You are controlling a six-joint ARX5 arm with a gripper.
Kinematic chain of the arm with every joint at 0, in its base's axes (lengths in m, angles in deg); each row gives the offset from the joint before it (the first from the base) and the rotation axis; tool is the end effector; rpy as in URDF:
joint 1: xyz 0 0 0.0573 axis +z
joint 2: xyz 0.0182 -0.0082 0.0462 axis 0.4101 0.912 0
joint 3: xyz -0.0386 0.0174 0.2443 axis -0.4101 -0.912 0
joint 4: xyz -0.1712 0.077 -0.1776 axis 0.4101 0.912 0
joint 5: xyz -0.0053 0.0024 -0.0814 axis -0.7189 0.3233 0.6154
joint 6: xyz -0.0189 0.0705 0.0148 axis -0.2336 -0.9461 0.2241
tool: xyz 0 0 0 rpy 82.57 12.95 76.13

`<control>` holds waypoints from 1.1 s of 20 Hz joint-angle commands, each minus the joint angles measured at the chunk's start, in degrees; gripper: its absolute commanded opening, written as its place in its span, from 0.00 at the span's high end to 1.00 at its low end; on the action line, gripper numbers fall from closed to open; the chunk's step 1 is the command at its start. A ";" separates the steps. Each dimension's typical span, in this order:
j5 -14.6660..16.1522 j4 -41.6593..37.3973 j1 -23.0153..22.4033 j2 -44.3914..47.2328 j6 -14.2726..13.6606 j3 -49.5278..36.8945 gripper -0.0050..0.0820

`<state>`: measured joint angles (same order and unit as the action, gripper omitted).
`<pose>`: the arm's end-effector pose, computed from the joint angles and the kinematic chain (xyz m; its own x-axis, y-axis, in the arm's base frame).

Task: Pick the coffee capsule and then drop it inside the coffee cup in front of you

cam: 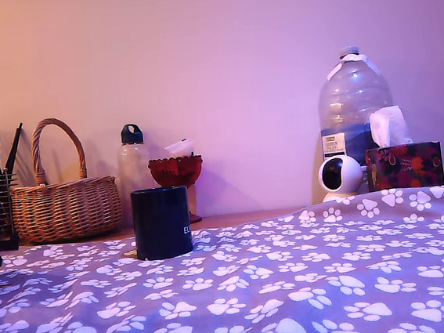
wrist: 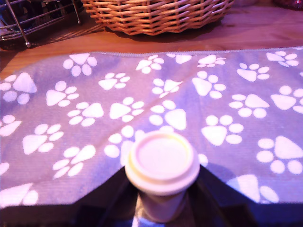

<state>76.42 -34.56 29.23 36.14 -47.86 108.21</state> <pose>0.3579 0.0285 0.0464 0.9311 0.0303 -0.3636 -0.0317 0.9995 0.0021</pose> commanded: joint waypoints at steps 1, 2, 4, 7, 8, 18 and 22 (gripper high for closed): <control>0.26 -0.96 0.28 0.70 -0.31 0.02 0.72; 0.68 -1.31 0.28 0.70 -0.31 0.02 0.72; 1.22 -1.79 0.22 0.66 -0.28 0.02 0.72; 3.28 -1.40 0.09 0.33 -0.15 0.00 0.72; 4.26 -1.03 -0.07 -0.09 0.20 -0.02 0.72; 8.87 7.96 -3.80 -12.61 0.92 -0.55 0.72; 9.92 12.96 -6.51 -17.16 0.83 -0.55 0.72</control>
<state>85.99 -21.56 23.06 20.27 -47.01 108.21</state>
